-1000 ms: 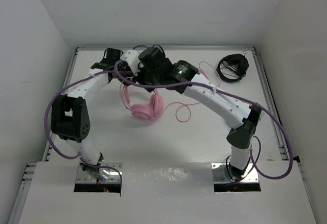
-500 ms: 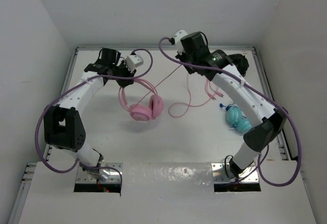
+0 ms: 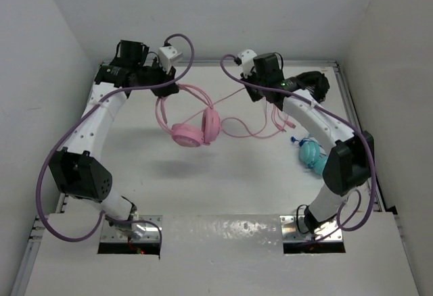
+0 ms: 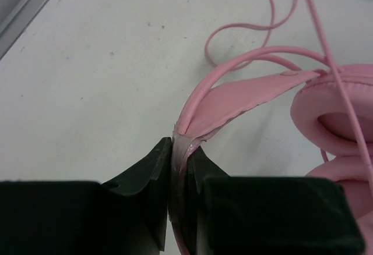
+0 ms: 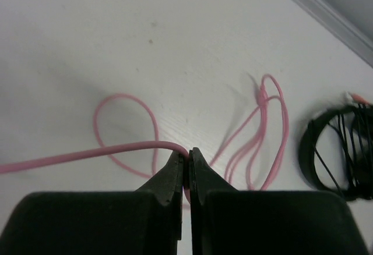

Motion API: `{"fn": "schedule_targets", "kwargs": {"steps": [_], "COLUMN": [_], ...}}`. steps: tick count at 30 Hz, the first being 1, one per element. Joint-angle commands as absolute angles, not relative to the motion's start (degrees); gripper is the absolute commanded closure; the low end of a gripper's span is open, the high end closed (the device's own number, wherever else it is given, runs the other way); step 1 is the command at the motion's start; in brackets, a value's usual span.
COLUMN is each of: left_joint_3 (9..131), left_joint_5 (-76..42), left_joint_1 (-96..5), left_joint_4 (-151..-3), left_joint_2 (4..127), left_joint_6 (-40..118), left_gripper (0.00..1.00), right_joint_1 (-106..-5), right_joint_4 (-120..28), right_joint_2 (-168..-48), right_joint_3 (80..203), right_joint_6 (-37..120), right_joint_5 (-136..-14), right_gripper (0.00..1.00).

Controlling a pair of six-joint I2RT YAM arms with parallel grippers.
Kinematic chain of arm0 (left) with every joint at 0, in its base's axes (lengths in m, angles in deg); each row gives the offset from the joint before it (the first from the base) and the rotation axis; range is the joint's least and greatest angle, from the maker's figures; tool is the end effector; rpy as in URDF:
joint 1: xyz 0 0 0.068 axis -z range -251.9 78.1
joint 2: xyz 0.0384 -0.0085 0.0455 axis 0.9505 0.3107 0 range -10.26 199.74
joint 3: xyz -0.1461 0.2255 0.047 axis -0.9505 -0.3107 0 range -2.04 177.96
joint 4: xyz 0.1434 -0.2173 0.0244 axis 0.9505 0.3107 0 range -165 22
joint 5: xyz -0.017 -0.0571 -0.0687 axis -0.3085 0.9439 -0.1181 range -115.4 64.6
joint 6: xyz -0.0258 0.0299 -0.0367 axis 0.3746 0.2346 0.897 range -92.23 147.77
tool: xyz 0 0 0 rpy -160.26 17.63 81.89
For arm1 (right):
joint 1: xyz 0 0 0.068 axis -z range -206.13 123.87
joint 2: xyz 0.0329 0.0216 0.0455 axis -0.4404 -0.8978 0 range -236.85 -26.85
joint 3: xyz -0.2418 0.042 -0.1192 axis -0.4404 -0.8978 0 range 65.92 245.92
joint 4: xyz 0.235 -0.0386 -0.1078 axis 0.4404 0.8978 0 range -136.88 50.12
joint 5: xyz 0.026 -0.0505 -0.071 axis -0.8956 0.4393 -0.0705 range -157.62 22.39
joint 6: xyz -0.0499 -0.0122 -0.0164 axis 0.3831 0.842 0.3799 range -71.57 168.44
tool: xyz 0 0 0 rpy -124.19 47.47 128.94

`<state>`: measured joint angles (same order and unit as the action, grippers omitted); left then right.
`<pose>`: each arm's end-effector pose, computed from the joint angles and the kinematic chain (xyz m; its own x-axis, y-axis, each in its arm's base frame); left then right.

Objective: Wrap the headphones

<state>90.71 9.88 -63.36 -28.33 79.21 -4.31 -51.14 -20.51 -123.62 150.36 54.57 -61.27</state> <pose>0.3269 -0.0699 0.3806 -0.2908 0.4821 -0.8264 0.8152 0.5770 0.0498 0.3539 0.1608 0.3135 -0.5269 -0.3630 -0.7685 -0.4006 0.9035 -0.1521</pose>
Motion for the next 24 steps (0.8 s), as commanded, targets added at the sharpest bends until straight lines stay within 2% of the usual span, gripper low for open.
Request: {"fn": "schedule_targets", "kwargs": {"steps": [1,6,8,10,11,13,16,17,20,24], "left_joint_3": [95.2,99.7,103.9,107.4,109.7,111.9,116.7,118.1,124.3,131.9], "left_joint_5": [18.4,23.0,23.8,23.6,23.6,23.7,23.1,22.9,21.4,21.7], "left_joint_1": [-64.0,-63.9,-64.0,-63.8,-63.9,-63.8,-63.9,-64.0,-64.4,-66.2], "left_joint_4": [-22.8,-26.8,-29.3,-30.0,-30.4,-31.6,-31.7,-31.5,-30.1,-29.9], "left_joint_2": [76.3,76.8,77.5,79.1,80.1,81.0,82.2,82.6,83.2,84.0], "left_joint_6": [-1.6,8.7,12.6,17.3,20.6,23.1,26.4,27.0,27.4,31.4], "left_gripper": [1.0,1.0,1.0,1.0,1.0,1.0,1.0,1.0,1.0,1.0], "right_joint_1": [-50.6,-50.6,-50.8,-51.8,-52.4,-54.2,-55.1,-55.1,-55.1,-55.3], "right_joint_4": [-35.1,-42.2,-47.3,-51.8,-55.4,-61.7,-68.6,-70.1,-74.5,-74.5], "right_joint_2": [-124.8,-129.8,-133.7,-136.8,-139.6,-141.6,-143.6,-143.9,-144.7,-145.0], "right_joint_3": [150.4,149.1,148.1,147.7,147.8,147.2,144.7,143.0,140.5,138.3], "right_joint_6": [52.2,49.9,47.7,43.6,42.2,40.9,39.1,38.1,38.2,39.1], "right_joint_5": [-68.6,-79.4,-85.8,-91.6,-92.5,-91.6,-88.2,-87.3,-86.2,-80.7], "right_gripper": [1.0,0.99,0.88,0.71,0.54,0.28,0.19,0.12,0.01,0.01]}}
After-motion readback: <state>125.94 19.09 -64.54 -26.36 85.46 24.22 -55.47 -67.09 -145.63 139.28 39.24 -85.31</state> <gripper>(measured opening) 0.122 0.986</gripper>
